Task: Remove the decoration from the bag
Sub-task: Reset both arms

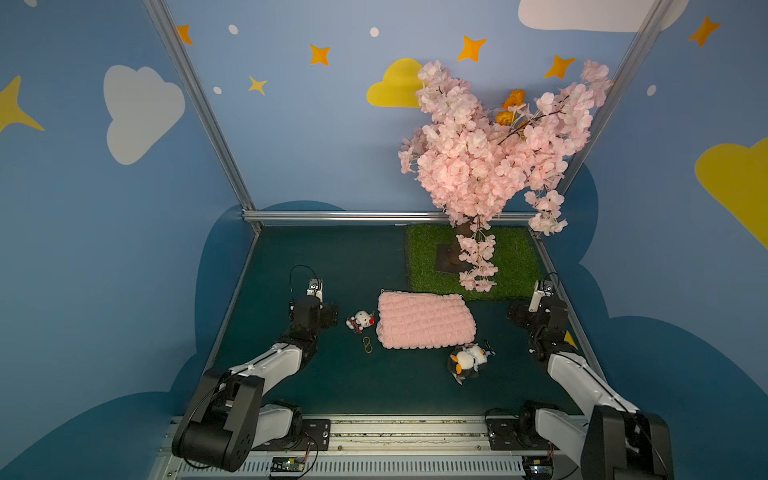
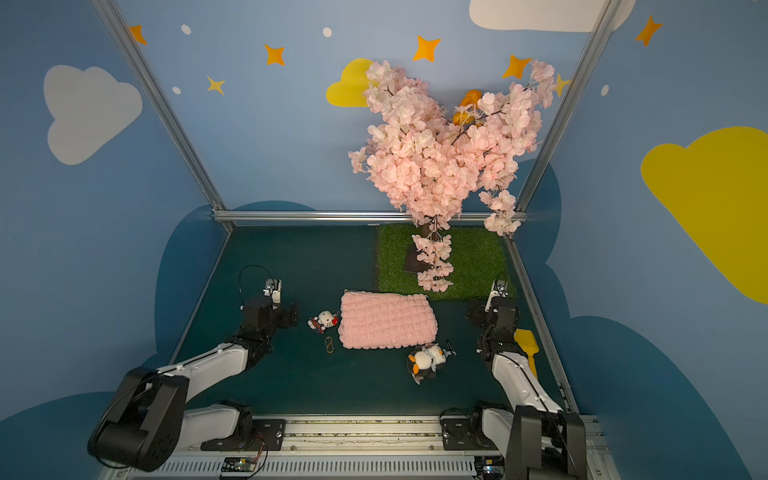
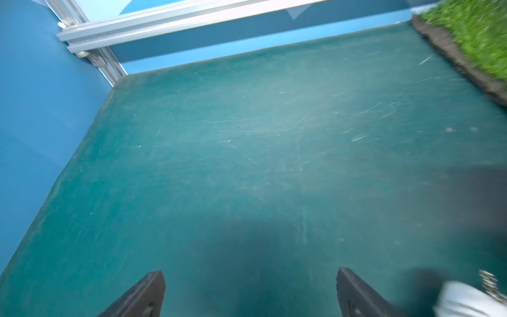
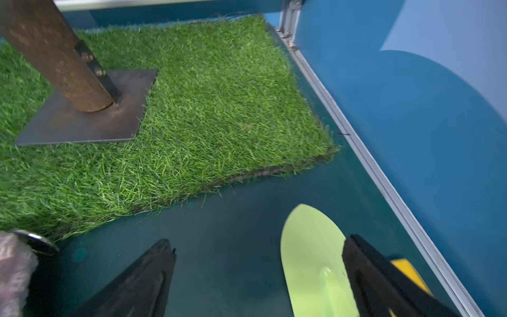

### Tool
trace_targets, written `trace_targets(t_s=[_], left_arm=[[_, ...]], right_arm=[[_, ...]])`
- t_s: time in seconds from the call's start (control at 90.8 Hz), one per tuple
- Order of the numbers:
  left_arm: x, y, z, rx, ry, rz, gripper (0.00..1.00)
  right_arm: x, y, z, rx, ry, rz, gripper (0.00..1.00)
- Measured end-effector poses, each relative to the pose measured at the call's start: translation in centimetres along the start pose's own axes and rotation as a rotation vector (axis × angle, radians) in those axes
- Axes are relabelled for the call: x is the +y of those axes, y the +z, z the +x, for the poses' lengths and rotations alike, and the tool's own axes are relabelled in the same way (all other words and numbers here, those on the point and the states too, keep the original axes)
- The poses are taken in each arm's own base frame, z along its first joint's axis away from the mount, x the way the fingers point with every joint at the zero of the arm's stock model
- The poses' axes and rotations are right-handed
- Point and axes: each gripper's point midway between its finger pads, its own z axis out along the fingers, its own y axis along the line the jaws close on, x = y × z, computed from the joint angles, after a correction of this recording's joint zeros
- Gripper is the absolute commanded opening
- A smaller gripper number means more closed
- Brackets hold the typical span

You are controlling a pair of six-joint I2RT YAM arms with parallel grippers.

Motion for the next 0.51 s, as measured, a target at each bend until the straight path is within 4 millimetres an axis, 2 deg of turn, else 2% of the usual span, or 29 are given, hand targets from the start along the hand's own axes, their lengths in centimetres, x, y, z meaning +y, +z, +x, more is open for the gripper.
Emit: trace_targets(t_s=[0.099, 0.275, 0.374, 0.507], left_arm=[[-0.4, 1.2, 0.0, -0.008, 0.031, -0.011, 1.00], [-0.6, 2.1, -1.6, -0.050, 0.064, -0.034, 1.00], [-0.4, 2.0, -2.7, -0.088, 0.071, -0.051, 1.00], [0.0, 2.0, -3.2, -0.108, 0.070, -0.079, 1.00]], right_arm=[[1.1, 1.5, -0.4, 0.013, -0.035, -0.053, 0.98], [2.4, 1.4, -2.5, -0.041, -0.064, -0.113, 0.98], [2.7, 1.4, -2.3, -0.051, -0.071, -0.121, 0.98], [2.8, 1.6, -1.5, -0.035, -0.079, -0.124, 0.98]])
